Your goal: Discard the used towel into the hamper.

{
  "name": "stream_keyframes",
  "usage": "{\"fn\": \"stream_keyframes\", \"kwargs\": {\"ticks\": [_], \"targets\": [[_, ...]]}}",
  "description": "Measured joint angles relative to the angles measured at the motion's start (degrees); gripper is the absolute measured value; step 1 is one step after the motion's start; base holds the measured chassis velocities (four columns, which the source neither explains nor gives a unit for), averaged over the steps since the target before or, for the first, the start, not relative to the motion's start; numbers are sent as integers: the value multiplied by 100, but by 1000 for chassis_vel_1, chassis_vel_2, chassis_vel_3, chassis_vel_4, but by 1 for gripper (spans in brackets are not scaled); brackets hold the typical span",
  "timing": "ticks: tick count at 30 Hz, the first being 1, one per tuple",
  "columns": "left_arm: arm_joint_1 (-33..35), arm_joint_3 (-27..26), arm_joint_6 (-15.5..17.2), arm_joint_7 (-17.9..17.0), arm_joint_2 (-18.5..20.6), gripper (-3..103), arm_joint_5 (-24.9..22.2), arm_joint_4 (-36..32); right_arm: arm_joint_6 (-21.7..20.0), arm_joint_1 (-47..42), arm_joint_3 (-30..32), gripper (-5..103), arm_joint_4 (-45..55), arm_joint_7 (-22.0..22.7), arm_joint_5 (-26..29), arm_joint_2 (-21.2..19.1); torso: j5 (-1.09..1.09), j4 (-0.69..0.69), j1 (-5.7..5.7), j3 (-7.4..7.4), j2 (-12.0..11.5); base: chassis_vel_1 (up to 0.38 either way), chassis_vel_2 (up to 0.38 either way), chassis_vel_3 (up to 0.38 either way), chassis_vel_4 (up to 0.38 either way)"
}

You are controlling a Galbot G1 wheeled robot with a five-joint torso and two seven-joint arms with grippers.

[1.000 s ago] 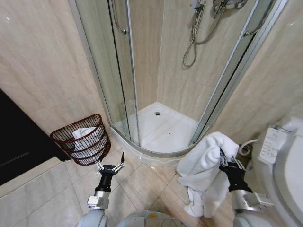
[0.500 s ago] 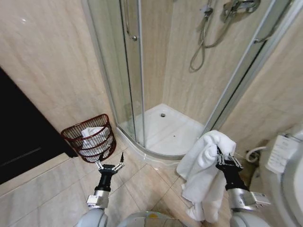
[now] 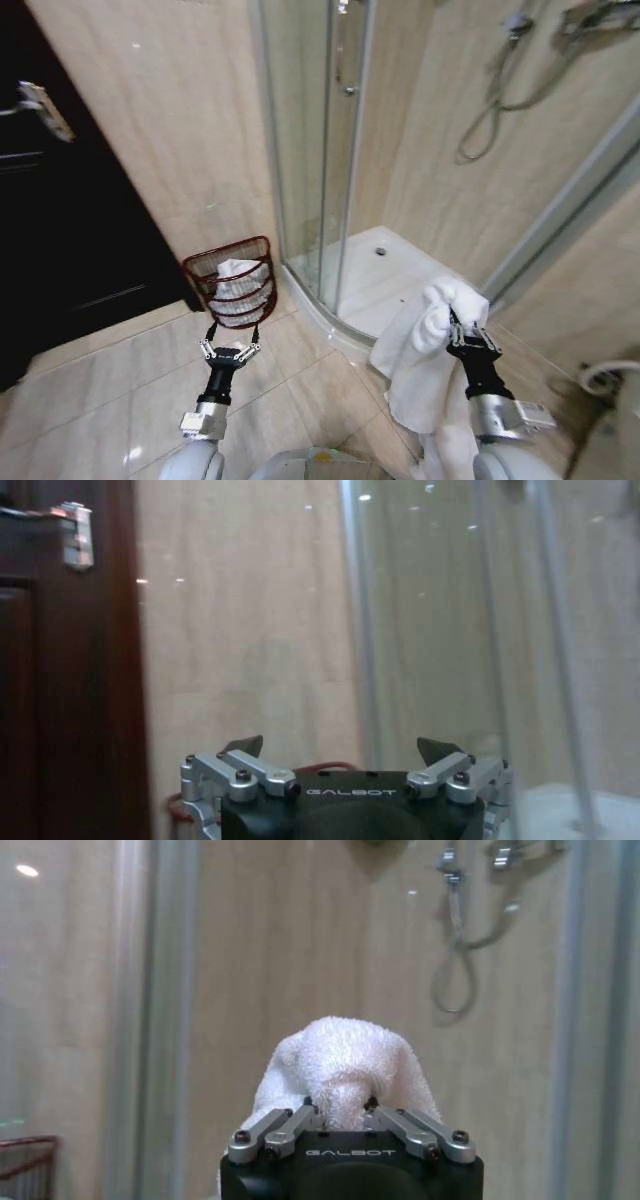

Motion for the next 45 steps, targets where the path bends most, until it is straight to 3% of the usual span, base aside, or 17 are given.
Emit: {"fn": "stream_keyframes", "kwargs": {"ticks": [20,45], "targets": [[32,-38,-257,-9,0,100,-26,88,-49,83,-197,16,-9,113,-132,-9,2,1,122,232,355,119,125,111,110],[126,-31,-261,-12,-52,100,48,-37,-13,76,-201,16,-39,159,-136,-18,0,-1,117,225,343,62,53,-58,-45]]}}
